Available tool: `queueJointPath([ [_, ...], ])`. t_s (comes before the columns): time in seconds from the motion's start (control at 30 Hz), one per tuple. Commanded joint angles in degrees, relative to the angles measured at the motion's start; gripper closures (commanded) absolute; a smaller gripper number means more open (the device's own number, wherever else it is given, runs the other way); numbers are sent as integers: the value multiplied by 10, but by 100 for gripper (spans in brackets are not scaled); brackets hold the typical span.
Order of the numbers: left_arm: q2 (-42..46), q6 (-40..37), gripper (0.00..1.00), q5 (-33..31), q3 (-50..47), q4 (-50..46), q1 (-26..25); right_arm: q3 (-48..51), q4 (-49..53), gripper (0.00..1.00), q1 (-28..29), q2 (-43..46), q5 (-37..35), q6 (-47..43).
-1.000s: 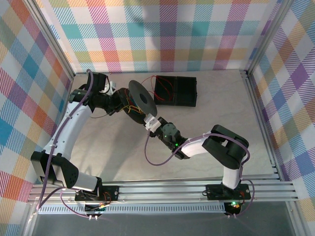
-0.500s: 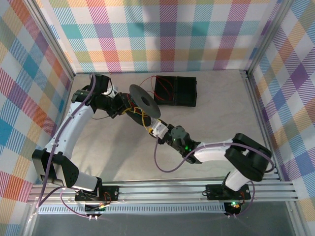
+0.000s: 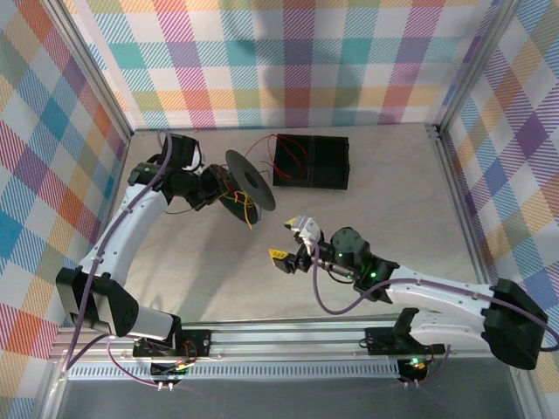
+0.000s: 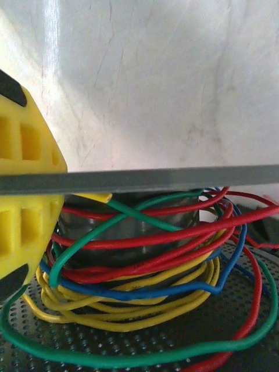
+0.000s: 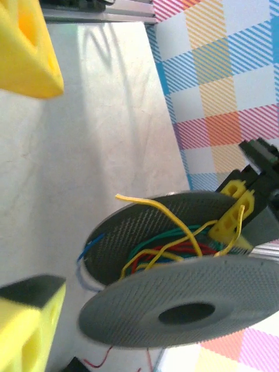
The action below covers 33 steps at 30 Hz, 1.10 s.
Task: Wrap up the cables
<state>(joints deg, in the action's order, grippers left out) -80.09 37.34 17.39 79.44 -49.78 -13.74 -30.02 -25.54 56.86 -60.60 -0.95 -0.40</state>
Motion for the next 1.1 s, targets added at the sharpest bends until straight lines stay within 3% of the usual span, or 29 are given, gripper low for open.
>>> queueJointPath([
  [0.0, 66, -26, 100, -55, 0, 12, 3, -54, 144, 10, -13, 8, 7, 113],
  [0.03, 84, -29, 100, -70, -6, 8, 3, -71, 171, 1, -23, 4, 18, 132],
  [0.2, 177, -48, 100, -154, -44, -20, 3, -168, 310, 1, -58, -1, 29, 187],
  [0.37, 242, -66, 100, -214, -57, -48, 3, -335, 552, 1, -87, -60, -47, 236],
  [0.43, 249, -75, 100, -229, -56, -68, 3, -381, 605, 1, -92, -84, -63, 260],
  [0.63, 241, -87, 100, -228, -76, -78, 3, -402, 571, 1, -101, -102, -29, 238],
  [0.83, 203, -92, 100, -217, -116, -39, -13, -451, 568, 1, -193, -188, 78, 218],
  [1.07, 146, -102, 100, -252, -92, -17, -85, -563, 651, 3, -221, -295, 67, 201],
])
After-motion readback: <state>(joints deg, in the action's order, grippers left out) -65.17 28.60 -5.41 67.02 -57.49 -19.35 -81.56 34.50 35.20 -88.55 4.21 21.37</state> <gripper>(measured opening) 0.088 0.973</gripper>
